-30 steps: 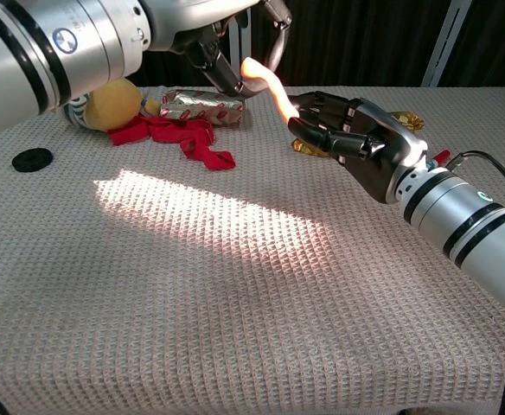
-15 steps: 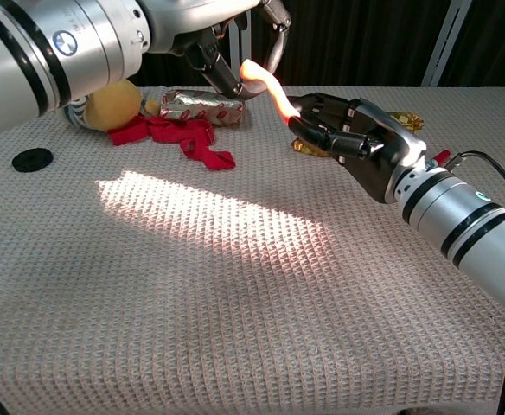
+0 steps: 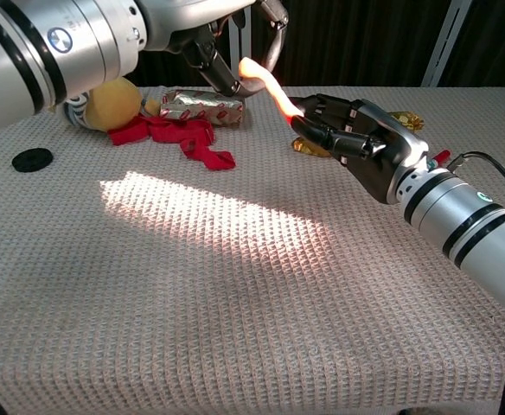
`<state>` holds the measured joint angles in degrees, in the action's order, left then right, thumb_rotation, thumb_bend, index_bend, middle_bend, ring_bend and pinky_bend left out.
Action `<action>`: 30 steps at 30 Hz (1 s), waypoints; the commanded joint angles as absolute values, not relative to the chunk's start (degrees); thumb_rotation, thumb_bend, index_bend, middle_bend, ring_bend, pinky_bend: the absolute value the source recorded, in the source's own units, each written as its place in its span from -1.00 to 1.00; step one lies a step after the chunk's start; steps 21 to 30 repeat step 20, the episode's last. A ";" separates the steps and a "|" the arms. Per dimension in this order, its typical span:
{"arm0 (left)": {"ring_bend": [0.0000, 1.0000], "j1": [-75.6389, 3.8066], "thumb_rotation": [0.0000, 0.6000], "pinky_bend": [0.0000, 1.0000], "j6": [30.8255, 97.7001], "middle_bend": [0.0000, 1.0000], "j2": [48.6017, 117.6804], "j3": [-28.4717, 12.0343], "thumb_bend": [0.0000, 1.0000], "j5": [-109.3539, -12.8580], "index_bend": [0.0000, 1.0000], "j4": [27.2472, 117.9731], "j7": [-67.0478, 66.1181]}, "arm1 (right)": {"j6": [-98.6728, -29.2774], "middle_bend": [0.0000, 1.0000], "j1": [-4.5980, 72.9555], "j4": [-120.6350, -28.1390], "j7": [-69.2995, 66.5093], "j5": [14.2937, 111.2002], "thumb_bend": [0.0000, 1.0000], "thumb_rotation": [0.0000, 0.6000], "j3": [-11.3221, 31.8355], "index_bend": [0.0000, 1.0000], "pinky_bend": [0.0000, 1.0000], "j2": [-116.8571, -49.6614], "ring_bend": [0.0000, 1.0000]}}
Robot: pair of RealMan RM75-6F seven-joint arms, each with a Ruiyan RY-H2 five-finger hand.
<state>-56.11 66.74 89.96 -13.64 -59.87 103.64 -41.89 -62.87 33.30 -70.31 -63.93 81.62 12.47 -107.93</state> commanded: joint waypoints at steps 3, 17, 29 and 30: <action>-0.66 -55.85 1.00 -0.49 66.67 -0.46 89.48 -13.58 -0.29 -59.53 0.11 103.87 -41.74 | -62.85 -0.75 33.07 -70.17 -64.04 81.58 -0.21 1.00 12.31 0.12 -1.00 -107.74 -1.00; -0.66 -53.37 1.00 -0.49 68.09 -0.46 85.72 -13.40 -0.29 -60.14 0.11 106.01 -39.05 | -63.89 -0.75 31.09 -70.57 -64.00 81.33 -0.21 1.00 11.71 0.13 -1.00 -105.57 -1.00; -0.66 -52.36 1.00 -0.49 68.52 -0.46 84.74 -13.10 -0.29 -60.49 0.11 106.50 -37.76 | -64.79 -0.75 30.33 -70.98 -63.48 81.64 -0.21 1.00 11.38 0.13 -1.00 -104.63 -1.00; -0.66 -52.36 1.00 -0.49 68.52 -0.46 84.74 -13.10 -0.29 -60.49 0.11 106.50 -37.76 | -64.79 -0.75 30.33 -70.98 -63.48 81.64 -0.21 1.00 11.38 0.13 -1.00 -104.63 -1.00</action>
